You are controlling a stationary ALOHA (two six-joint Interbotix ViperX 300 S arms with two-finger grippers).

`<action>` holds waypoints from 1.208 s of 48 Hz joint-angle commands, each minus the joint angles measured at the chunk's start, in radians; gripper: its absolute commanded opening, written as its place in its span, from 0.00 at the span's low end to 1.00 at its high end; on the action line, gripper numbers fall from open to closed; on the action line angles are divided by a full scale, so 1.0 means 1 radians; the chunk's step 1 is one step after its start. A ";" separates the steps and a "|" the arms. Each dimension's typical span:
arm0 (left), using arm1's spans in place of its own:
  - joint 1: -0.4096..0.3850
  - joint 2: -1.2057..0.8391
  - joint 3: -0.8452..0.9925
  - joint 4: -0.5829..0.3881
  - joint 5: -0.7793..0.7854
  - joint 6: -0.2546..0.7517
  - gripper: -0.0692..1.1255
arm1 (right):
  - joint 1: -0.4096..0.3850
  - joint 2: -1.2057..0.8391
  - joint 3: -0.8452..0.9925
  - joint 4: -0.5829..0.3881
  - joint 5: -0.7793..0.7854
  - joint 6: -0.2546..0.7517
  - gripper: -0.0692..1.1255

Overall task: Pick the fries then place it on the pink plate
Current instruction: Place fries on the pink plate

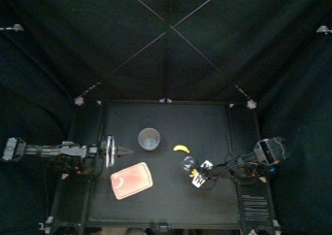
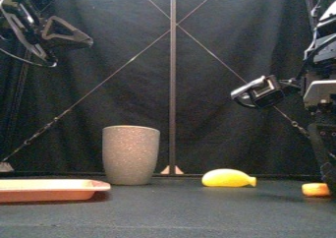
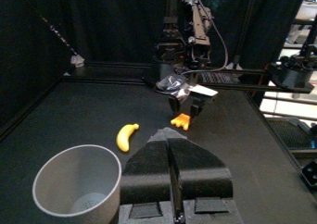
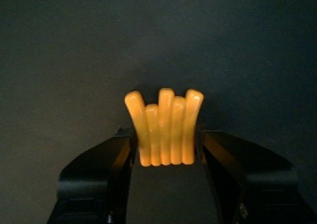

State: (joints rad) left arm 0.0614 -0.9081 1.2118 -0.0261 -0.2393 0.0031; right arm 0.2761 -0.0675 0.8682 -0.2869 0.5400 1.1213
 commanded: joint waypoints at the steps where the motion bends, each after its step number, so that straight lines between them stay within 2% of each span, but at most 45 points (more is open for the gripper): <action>1: 0.002 0.000 -0.012 0.003 -0.009 0.000 0.06 | 0.003 -0.015 -0.028 -0.006 -0.003 -0.002 0.58; 4: 0.002 0.000 -0.008 0.002 -0.009 0.000 0.06 | -0.002 -0.015 -0.049 -0.009 -0.003 -0.005 0.55; 13: 0.002 0.000 -0.011 0.005 -0.012 0.002 0.06 | -0.009 -0.017 -0.153 -0.044 -0.003 -0.012 0.55; 26: 0.005 0.000 -0.009 0.012 -0.021 0.005 0.06 | -0.057 0.049 -0.356 -0.224 -0.014 -0.011 0.55; 37: 0.023 -0.002 -0.006 0.028 -0.040 0.005 0.06 | -0.104 0.222 -0.558 -0.370 -0.089 -0.011 0.55; 46: 0.037 -0.005 -0.006 0.032 -0.044 0.005 0.06 | -0.133 0.393 -0.753 -0.423 -0.112 -0.017 0.55; 58: 0.038 -0.006 0.000 0.032 -0.044 0.005 0.06 | -0.132 0.517 -0.913 -0.402 -0.155 -0.020 0.58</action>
State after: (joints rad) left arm 0.0966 -0.9143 1.2241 0.0031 -0.2746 0.0077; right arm 0.1427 0.4525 0.0199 -0.6934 0.4034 1.1029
